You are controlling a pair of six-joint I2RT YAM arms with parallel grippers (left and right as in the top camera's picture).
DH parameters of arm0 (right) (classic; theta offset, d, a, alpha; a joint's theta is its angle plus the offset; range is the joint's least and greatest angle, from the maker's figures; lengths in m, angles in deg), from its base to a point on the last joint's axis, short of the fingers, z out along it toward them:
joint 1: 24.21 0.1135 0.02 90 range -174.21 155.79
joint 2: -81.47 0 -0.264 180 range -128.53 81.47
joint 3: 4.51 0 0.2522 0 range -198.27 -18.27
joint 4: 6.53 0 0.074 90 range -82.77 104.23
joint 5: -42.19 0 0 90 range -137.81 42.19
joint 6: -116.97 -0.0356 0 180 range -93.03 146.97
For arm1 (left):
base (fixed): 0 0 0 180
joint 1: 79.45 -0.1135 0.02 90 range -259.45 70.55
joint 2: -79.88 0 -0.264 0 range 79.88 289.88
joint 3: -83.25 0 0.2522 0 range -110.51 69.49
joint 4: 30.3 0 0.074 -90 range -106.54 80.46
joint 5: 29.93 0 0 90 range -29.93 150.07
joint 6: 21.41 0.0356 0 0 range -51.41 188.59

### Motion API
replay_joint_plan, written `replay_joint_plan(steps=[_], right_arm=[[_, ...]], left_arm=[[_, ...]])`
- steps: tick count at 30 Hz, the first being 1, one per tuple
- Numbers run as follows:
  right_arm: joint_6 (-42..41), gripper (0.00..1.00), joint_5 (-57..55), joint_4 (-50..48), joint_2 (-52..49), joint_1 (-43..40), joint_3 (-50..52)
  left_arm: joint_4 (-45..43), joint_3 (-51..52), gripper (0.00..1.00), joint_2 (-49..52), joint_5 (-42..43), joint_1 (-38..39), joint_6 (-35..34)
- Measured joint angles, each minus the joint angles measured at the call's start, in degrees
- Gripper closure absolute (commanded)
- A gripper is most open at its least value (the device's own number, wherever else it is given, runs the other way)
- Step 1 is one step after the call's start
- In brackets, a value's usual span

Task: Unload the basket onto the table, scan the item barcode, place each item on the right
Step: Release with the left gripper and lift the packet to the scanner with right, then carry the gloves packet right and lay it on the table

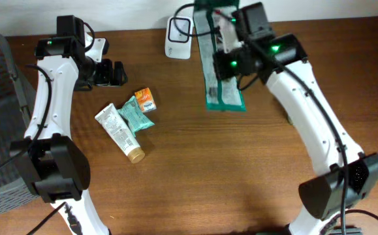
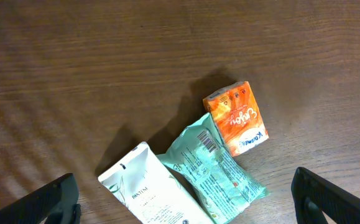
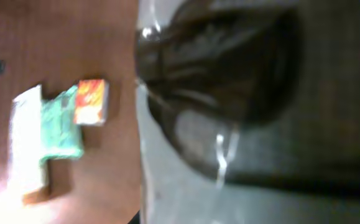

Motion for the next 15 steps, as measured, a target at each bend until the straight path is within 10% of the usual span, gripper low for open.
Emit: replay_joint_plan(steps=[7,15], right_arm=[[14.2,0.96,-26.1,-18.7,0.0,9.6,-0.6],[30.9,0.96,-30.0,-39.0,-3.6,9.7,-0.9]], left_arm=[[0.0,0.0,0.01,0.0,0.0,0.0,0.0],[0.1,0.0,0.01,0.0,0.0,0.0,0.0]])
